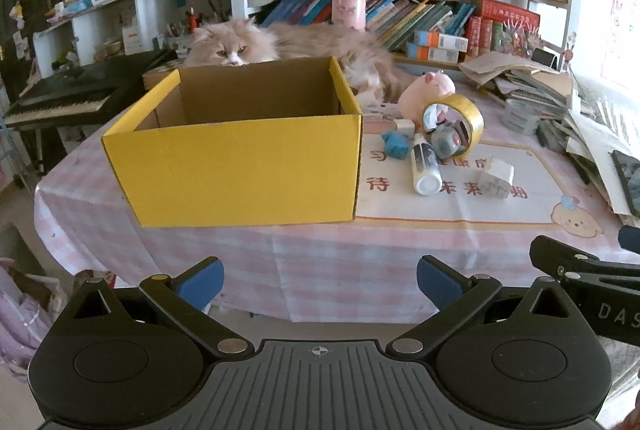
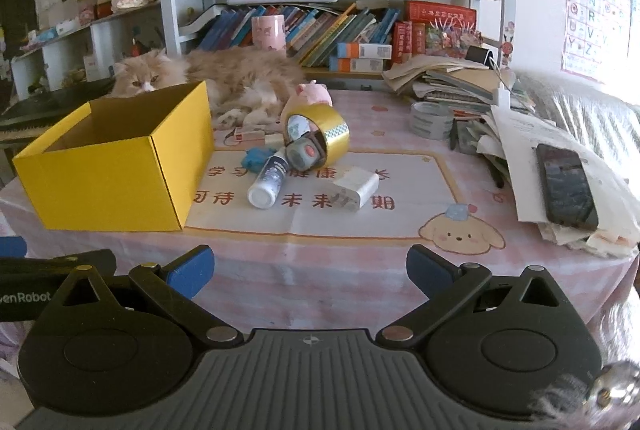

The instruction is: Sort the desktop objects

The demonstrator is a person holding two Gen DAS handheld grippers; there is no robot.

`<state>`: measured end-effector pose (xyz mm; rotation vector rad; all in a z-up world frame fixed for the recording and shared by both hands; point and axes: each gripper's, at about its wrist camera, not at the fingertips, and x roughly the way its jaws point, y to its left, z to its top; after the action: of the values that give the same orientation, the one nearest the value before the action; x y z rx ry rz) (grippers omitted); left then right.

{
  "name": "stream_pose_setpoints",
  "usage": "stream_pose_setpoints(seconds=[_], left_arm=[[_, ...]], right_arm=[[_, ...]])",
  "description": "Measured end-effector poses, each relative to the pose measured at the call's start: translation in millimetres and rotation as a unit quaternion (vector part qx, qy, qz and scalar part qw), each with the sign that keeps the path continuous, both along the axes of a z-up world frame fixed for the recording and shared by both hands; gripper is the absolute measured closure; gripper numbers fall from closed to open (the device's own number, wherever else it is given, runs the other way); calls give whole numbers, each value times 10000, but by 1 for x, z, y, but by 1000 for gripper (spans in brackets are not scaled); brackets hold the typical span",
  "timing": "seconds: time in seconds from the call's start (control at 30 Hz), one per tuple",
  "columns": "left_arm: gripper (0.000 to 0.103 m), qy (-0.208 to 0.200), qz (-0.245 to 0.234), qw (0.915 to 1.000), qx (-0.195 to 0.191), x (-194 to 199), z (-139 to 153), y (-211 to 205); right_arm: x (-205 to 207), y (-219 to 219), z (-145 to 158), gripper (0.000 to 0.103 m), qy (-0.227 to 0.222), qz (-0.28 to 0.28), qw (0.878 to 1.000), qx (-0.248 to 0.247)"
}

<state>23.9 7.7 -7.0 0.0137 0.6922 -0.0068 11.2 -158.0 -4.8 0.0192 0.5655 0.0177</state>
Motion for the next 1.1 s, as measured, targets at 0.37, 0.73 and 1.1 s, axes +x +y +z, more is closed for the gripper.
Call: stream_pose_setpoints(seconds=[0.37, 0.73, 1.1], left_arm=[[0, 152, -5, 9999, -50, 17, -5, -19], [0, 324, 17, 9992, -231, 45, -15, -58], [0, 614, 416, 9963, -425, 78, -27, -91]], right_arm=[[19, -19, -2, 0, 139, -18, 9999, -77], [50, -62, -6, 0, 400, 59, 9991, -98], [96, -106, -16, 0, 729, 484, 9961, -76]])
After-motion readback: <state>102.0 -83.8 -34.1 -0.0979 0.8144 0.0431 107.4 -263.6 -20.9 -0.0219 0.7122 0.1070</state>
